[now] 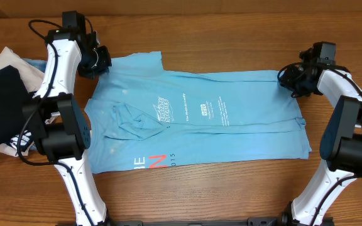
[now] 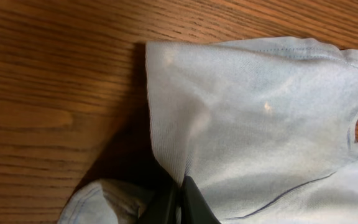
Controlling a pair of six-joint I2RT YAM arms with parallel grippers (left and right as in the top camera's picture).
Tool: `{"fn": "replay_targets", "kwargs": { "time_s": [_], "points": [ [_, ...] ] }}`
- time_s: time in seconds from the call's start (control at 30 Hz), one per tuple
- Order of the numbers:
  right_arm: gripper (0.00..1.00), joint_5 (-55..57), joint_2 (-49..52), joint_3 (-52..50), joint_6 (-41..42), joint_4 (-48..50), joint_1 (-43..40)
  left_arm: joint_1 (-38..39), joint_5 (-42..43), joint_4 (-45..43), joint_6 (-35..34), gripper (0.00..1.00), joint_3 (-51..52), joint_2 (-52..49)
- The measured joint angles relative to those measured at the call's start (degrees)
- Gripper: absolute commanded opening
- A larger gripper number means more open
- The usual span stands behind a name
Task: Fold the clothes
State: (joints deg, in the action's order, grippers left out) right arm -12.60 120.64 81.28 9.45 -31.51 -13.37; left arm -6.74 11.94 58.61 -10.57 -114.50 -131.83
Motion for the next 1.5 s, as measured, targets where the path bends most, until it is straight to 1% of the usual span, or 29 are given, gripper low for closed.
{"fn": "replay_targets", "kwargs": {
  "time_s": [0.1,0.23,0.47,0.87,1.03,1.17,1.23,1.5],
  "points": [
    [0.41,0.63,0.00,0.07,1.11,-0.26,-0.33,0.00,0.00,0.15,0.00,0.05,0.00,0.00],
    [0.41,1.55,0.00,1.14,1.81,-2.62,-1.27,0.00,-0.02,0.17,0.00,0.05,0.00,0.00],
    [0.41,2.56,0.00,1.55,2.32,-4.04,-1.11,0.00,-0.02,0.17,0.00,0.05,0.00,0.00],
    [0.41,2.86,0.00,1.57,2.32,-1.16,0.37,0.00,-0.04,0.17,0.00,0.06,0.00,0.00],
    [0.41,2.99,0.00,1.79,2.36,-1.51,0.37,0.00,-0.17,0.17,0.02,0.05,0.00,0.00],
    [0.39,3.02,0.00,1.88,2.34,-2.03,0.61,0.00,-0.17,0.17,0.02,0.05,0.00,0.00],
    [0.36,3.06,0.00,1.88,2.38,-2.19,1.05,0.00,-0.17,0.17,0.02,0.05,0.00,0.00],
    [0.35,3.13,0.00,1.88,2.51,-2.16,2.67,0.00,-0.17,0.20,0.02,0.05,0.00,0.00]
  ]
}}
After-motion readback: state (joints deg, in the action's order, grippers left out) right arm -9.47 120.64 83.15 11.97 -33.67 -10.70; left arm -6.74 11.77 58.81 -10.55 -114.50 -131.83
